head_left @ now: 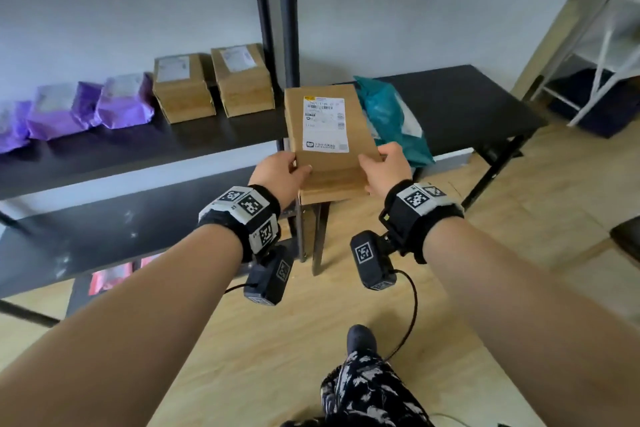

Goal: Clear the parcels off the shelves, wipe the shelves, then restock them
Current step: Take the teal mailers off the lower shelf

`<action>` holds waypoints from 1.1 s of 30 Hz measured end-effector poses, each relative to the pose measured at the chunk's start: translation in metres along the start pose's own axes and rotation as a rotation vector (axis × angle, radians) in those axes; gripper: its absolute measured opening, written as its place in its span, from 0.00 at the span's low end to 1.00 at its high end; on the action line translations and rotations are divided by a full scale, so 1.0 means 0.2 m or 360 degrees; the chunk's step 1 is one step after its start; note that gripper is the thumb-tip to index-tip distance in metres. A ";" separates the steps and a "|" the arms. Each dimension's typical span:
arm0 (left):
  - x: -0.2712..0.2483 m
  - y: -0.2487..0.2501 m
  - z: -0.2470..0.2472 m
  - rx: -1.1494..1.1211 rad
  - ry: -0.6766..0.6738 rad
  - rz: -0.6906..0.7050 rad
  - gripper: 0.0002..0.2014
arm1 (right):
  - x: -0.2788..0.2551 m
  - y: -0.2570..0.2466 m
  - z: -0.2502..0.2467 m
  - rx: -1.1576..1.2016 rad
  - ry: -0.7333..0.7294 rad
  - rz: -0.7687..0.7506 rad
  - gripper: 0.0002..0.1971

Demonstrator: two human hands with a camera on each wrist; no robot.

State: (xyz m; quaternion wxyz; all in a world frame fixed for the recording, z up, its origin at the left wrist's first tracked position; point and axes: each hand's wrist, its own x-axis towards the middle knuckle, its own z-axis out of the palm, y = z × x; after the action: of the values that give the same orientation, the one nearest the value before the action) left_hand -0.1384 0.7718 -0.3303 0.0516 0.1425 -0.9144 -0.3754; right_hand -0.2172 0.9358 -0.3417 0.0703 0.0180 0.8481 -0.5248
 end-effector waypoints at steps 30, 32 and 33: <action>1.58 0.92 1.42 0.0215 -0.0460 -0.0335 0.16 | 1.94 0.56 -0.94 -0.0299 -0.0100 0.0384 0.22; 1.59 0.91 1.42 0.0213 -0.0465 -0.0343 0.17 | 1.96 0.56 -0.93 -0.0349 -0.0116 0.0365 0.23; 1.59 0.91 1.42 0.0216 -0.0469 -0.0346 0.17 | 1.96 0.55 -0.93 -0.0369 -0.0121 0.0356 0.23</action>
State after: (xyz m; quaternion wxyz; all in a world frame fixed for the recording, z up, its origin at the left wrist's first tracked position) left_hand -0.5387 0.9913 -0.4089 -0.1334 0.1869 -0.9145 -0.3331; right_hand -0.6127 1.1344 -0.4128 0.1617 0.0842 0.8925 -0.4127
